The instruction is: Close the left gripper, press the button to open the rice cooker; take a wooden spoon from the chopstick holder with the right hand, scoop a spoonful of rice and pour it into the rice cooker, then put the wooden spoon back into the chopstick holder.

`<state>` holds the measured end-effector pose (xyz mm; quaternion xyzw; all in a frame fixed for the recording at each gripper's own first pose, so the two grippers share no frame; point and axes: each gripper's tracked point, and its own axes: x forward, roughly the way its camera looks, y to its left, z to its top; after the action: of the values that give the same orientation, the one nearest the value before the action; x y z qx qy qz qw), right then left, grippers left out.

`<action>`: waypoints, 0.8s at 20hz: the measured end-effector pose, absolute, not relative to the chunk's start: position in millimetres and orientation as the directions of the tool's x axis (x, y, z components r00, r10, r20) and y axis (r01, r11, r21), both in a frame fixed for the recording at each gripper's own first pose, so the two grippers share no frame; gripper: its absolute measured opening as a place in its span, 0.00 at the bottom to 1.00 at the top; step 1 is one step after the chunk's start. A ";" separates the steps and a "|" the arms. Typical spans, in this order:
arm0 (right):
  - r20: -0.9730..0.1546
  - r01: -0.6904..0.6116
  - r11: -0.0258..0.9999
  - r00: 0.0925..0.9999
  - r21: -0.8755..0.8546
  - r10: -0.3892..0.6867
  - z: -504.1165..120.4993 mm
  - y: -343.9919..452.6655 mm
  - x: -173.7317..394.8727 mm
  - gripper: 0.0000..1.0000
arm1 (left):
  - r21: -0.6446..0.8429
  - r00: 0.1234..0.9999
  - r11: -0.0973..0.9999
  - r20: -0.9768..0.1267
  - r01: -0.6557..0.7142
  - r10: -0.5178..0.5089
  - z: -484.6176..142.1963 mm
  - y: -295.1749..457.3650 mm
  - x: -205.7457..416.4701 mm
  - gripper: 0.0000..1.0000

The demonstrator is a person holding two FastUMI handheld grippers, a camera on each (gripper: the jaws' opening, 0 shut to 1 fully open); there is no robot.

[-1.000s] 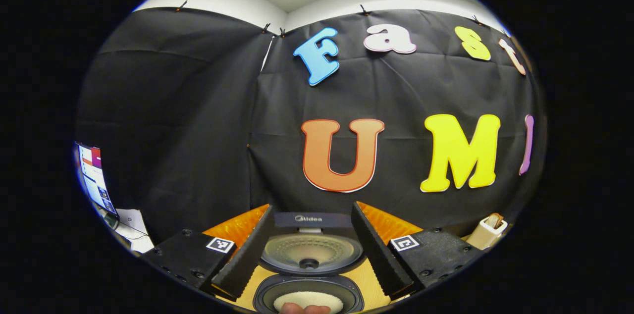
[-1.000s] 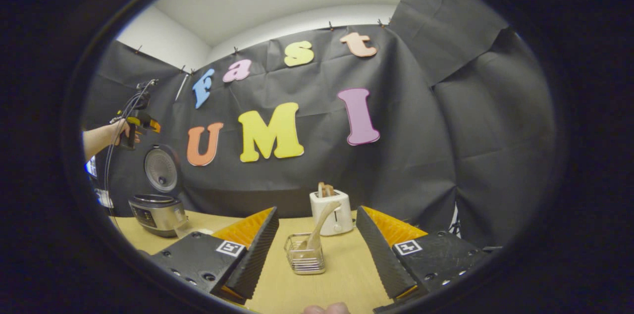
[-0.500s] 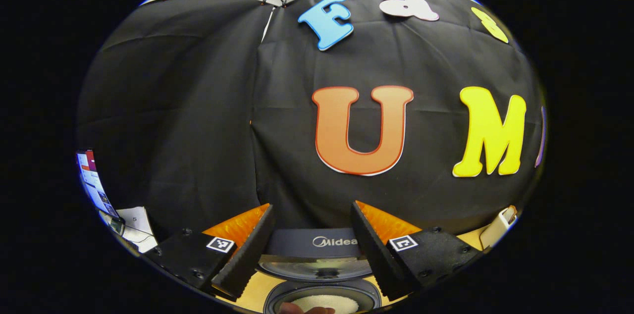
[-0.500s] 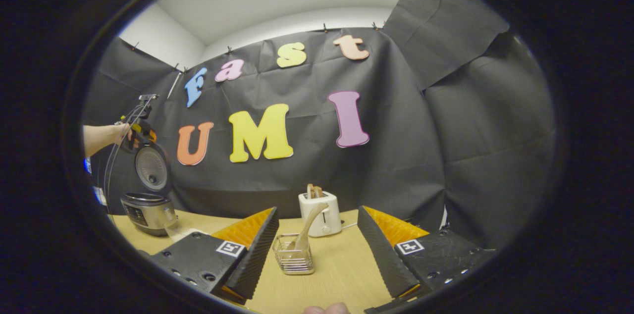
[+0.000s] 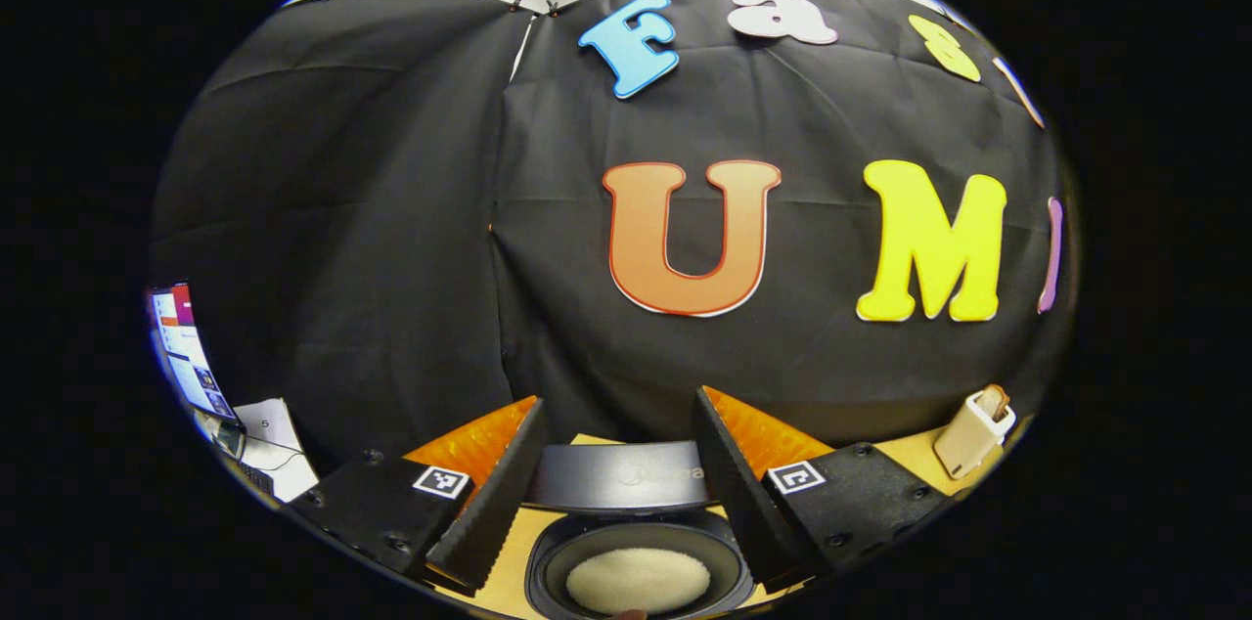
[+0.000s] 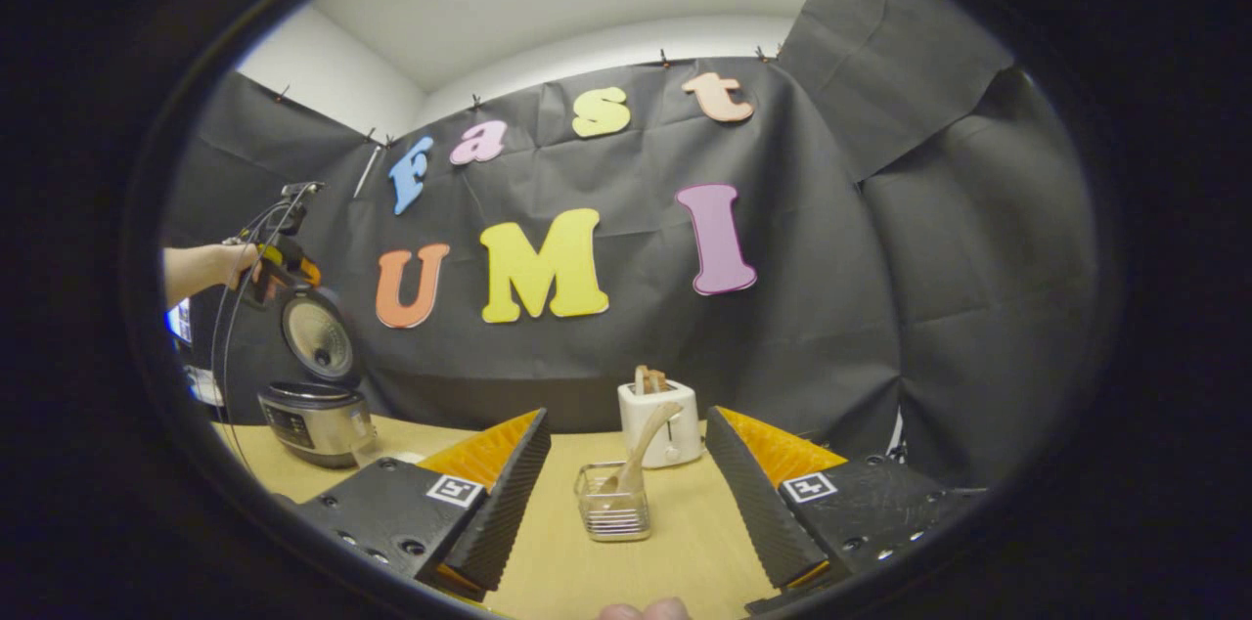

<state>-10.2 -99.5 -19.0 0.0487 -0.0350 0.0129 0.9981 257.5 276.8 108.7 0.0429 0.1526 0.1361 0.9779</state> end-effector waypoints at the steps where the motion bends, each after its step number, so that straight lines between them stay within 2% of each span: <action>1: 0.072 -0.041 0.994 0.997 0.101 0.034 -18.9 -96.7 -13.0 0.95 | 0.119 0.918 0.963 -0.295 -0.240 0.265 100.2 270.6 239.6 0.93; 2: 0.073 -0.051 0.993 0.996 0.103 0.044 -19.6 -93.7 -14.7 0.94 | 0.106 0.921 0.967 -0.298 -0.231 0.252 89.2 264.8 222.1 0.87; 3: 0.073 -0.064 0.992 0.996 0.108 0.056 -18.8 -89.9 -17.9 0.95 | 0.094 0.924 0.970 -0.296 -0.225 0.243 78.4 259.9 205.2 0.91; 8: 0.102 -0.098 0.991 0.991 0.089 0.088 -6.5 -78.8 -32.4 0.95 | 0.108 0.896 0.967 -0.363 -0.232 0.256 -15.0 250.4 135.4 0.87; 10: 0.110 -0.096 0.992 0.990 0.077 0.087 -3.5 -76.6 -36.2 0.95 | 0.114 0.901 0.959 -0.330 -0.259 0.283 -33.9 253.0 128.4 0.83; 11: 0.112 -0.091 0.994 0.990 0.067 0.083 -2.2 -76.9 -38.8 0.90 | 0.116 0.908 0.956 -0.300 -0.270 0.292 -36.2 253.0 127.2 0.81; 13: 0.122 -0.065 0.997 0.991 0.037 0.060 -0.4 -82.9 -43.0 0.95 | 0.125 0.924 0.953 -0.240 -0.275 0.298 -37.9 250.6 131.6 0.80; 15: 0.116 -0.051 0.998 0.992 0.038 0.046 -2.5 -84.8 -42.9 0.95 | 0.124 0.916 0.958 -0.284 -0.260 0.285 -60.0 247.2 133.5 0.79; 16: 0.108 -0.050 0.998 0.993 0.048 0.044 -5.3 -83.6 -41.2 0.94 | 0.154 0.924 0.957 -0.262 -0.245 0.279 -55.2 244.7 135.0 0.78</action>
<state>-41.2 -83.6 -5.3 0.0253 -0.0536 0.0236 0.9980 135.0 244.7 -55.2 0.0591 0.1419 0.1339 0.9790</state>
